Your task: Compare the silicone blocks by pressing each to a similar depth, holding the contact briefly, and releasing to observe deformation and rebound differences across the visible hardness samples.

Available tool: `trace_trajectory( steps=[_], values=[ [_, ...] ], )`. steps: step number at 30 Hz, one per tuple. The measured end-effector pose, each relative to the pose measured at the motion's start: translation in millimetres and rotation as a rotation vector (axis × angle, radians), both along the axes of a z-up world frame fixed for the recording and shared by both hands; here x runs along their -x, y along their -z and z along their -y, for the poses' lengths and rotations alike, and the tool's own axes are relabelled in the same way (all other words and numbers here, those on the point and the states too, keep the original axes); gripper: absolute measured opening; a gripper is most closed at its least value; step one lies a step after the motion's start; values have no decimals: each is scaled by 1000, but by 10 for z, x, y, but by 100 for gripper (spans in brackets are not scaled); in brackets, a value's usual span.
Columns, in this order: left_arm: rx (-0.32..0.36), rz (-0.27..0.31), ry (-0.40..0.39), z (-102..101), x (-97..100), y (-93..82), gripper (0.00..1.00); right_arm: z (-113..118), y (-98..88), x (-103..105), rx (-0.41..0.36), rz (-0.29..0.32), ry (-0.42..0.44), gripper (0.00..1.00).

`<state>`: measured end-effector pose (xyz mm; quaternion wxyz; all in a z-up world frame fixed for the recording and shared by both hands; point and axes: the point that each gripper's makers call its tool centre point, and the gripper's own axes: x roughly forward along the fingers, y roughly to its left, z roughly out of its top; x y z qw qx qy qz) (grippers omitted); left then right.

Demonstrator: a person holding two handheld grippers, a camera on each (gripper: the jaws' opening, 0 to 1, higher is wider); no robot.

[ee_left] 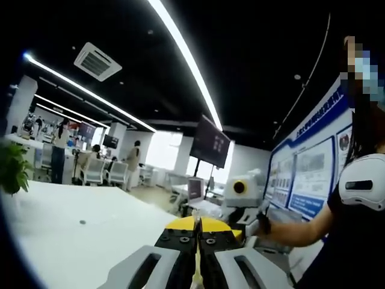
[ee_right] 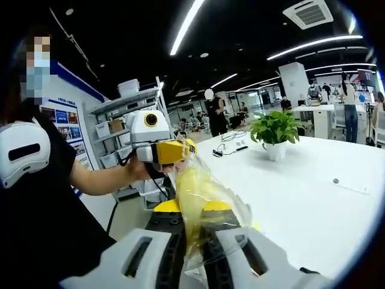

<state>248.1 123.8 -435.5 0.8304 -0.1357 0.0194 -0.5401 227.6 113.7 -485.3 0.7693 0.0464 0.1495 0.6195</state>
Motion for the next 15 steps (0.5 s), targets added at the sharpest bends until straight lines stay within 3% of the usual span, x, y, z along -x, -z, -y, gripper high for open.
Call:
trace_trajectory(
  steps=[15],
  values=[
    [2, -53, -2, 12, -2, 44, 0, 8, 40, 10, -27, -37, -11, 3]
  ],
)
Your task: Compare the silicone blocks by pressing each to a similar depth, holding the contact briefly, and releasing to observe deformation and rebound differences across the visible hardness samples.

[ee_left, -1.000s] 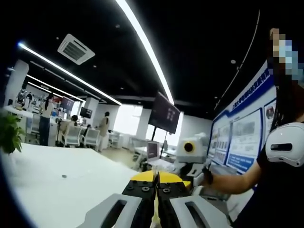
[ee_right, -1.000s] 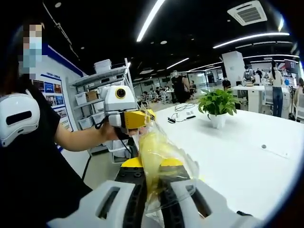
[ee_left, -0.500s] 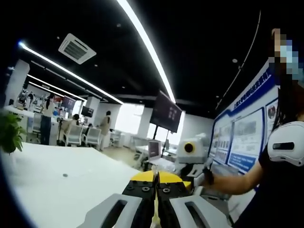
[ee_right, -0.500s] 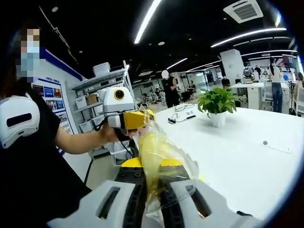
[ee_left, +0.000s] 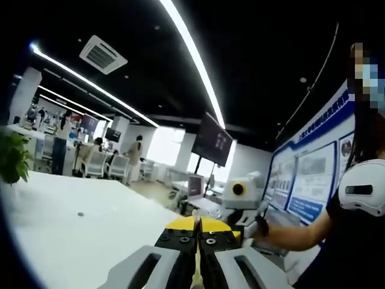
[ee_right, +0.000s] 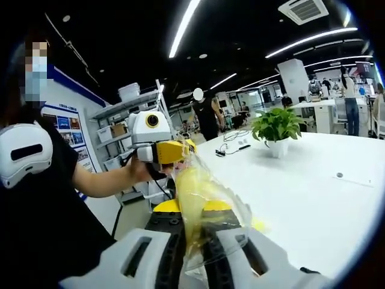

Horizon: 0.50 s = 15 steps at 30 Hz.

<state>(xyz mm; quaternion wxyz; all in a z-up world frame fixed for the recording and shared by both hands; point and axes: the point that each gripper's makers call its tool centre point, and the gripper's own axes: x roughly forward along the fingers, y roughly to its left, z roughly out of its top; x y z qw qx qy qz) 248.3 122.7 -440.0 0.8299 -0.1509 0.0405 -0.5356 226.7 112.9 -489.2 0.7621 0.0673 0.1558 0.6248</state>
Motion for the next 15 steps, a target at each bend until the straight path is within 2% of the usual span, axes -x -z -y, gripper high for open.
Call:
trace_trajectory(
  steps=[5, 15],
  values=[
    [7, -14, -2, 6, 0, 34, 0, 11, 34, 3, -7, -12, -2, 4],
    [43, -35, -7, -5, -36, 37, 0, 8, 43, -33, -53, 13, 3, 8]
  ],
)
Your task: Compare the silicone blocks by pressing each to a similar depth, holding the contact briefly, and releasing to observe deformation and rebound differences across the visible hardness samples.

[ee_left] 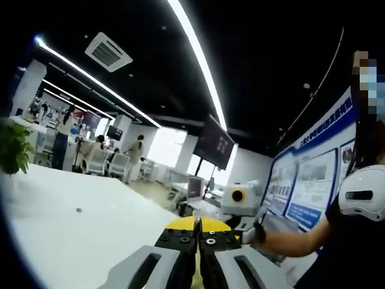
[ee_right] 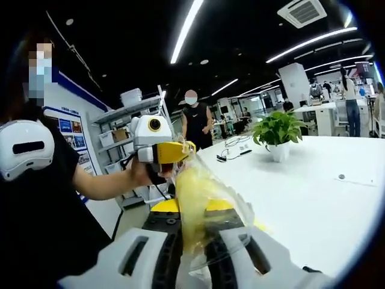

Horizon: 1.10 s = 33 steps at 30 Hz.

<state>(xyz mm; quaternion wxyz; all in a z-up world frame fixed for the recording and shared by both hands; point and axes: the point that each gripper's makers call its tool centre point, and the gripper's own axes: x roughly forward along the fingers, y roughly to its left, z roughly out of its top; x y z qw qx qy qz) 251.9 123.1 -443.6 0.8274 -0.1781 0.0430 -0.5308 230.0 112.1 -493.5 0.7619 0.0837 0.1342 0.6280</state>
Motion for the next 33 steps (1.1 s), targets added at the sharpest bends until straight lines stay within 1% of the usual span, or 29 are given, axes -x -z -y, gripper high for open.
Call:
trace_trajectory(
  steps=[2, 4, 9, 12, 17, 24, 27, 31, 33],
  values=[
    [9, 8, -5, 1, 2, -4, 0, 1, -3, -6, -5, 15, 2, 9],
    [33, -12, 0, 0, 1, -20, 0, 3, -7, -10, -13, 30, 3, 9],
    [41, -17, -9, 2, -28, -31, 0, 4, -3, -56, -40, 15, 17, 11],
    [23, -28, -25, 10, -71, 10, 0, 8, 39, -94, -47, -6, 22, 13],
    [44, -45, -31, -2, -86, 14, 0, 11, 41, -125, -64, -6, 34, 14],
    [63, -47, -28, -17, -91, -27, 0, 13, -3, -155, -89, 5, 45, 16],
    [69, -41, -24, -19, -81, -52, 0, 18, -33, -165, -111, 11, 44, 17],
    [80, -43, -22, -26, -80, -67, 0, 14, -43, -178, -113, 21, 48, 18],
    [85, -49, -24, -34, -86, -63, 0, 21, -42, -206, -117, 31, 64, 20]
  ],
)
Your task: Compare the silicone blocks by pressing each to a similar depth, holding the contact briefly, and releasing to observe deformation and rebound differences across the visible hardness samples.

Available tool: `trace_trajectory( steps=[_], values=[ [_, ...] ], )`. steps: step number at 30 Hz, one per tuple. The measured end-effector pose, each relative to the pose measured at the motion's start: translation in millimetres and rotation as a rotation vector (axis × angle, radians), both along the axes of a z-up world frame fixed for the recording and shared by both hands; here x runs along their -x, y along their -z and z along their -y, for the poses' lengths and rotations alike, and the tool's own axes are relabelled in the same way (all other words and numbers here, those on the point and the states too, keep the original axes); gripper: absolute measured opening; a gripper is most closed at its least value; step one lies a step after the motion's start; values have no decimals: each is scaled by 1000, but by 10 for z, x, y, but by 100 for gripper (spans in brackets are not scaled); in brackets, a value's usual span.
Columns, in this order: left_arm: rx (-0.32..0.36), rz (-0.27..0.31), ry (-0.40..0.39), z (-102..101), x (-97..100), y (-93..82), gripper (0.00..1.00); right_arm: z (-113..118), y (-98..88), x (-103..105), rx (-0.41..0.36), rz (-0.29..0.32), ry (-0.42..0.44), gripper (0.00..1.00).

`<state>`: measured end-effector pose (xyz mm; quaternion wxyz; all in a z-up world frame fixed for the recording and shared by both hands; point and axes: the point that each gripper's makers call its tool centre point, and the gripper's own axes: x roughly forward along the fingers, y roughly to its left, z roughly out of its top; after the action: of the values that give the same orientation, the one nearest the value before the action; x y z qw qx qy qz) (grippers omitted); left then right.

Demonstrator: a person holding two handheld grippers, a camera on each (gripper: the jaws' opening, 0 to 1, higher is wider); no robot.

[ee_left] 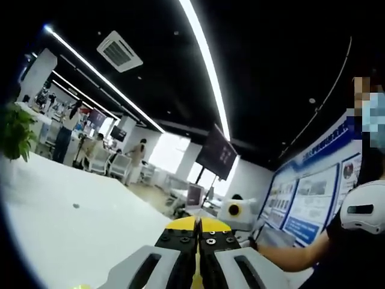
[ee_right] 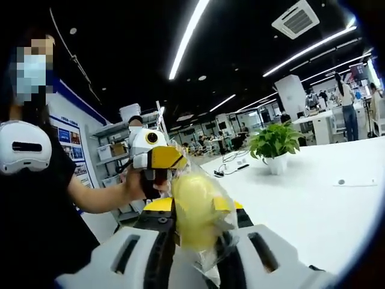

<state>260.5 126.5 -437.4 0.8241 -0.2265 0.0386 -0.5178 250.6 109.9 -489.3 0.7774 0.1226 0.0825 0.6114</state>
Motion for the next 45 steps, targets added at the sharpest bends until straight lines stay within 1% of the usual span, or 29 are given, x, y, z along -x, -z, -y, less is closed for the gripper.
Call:
trace_trajectory(
  steps=[2, 3, 6, 9, 11, 13, 15, 18, 22, 25, 28, 31, 32, 34, 35, 36, 37, 38, 41, 45],
  values=[
    [6, -14, -4, -14, -19, 21, 0, 16, 2, -32, -3, 12, 20, 22],
    [7, -15, -8, -20, -26, 31, 0, 15, 15, -39, 6, 33, 31, 22],
    [20, -25, -13, -44, -36, 53, 0, -2, 42, -49, 7, 38, 43, 27],
    [18, -31, -19, -56, -46, 75, 0, 5, 80, -104, 7, 42, 74, 38],
    [17, -38, -23, -72, -55, 103, 0, 17, 96, -133, 1, 36, 88, 47],
    [19, -48, -34, -105, -82, 151, 0, 44, 124, -159, 11, 52, 111, 53],
    [31, -74, -43, -143, -112, 207, 0, 76, 156, -181, 20, 58, 132, 57],
    [35, -100, -58, -186, -147, 289, 0, 183, 213, -256, 14, 45, 179, 64],
    [29, -115, -69, -204, -172, 362, 0, 281, 301, -299, 20, 34, 234, 72],
    [24, -129, -75, -207, -195, 434, 0, 387, 426, -343, 39, 22, 298, 77],
    [23, -142, -81, -205, -211, 498, 0, 509, 582, -398, 82, 28, 381, 83],
    [20, -156, -84, -194, -221, 573, 0, 645, 780, -401, 128, 26, 450, 87],
    [20, -159, -86, -193, -226, 590, 0, 669, 822, -388, 130, 19, 455, 88],
    [21, -155, -90, -190, -230, 628, 0, 725, 916, -335, 98, -40, 455, 90],
    [23, -158, -90, -191, -237, 644, 0, 783, 981, -331, 103, -47, 471, 91],
    [25, -162, -89, -190, -242, 660, 0, 797, 1002, -328, 106, -48, 475, 92],
    [28, -168, -92, -186, -253, 686, 0, 875, 1096, -327, 123, -51, 510, 94],
    [28, -173, -92, -179, -256, 712, 0, 923, 1147, -336, 135, -52, 536, 96],
    [33, -182, -95, -166, -267, 764, 0, 1072, 1332, -328, 190, -47, 604, 96],
    [42, -203, -101, -153, -283, 850, 0, 1182, 1547, -274, 237, -63, 651, 96]
  ],
)
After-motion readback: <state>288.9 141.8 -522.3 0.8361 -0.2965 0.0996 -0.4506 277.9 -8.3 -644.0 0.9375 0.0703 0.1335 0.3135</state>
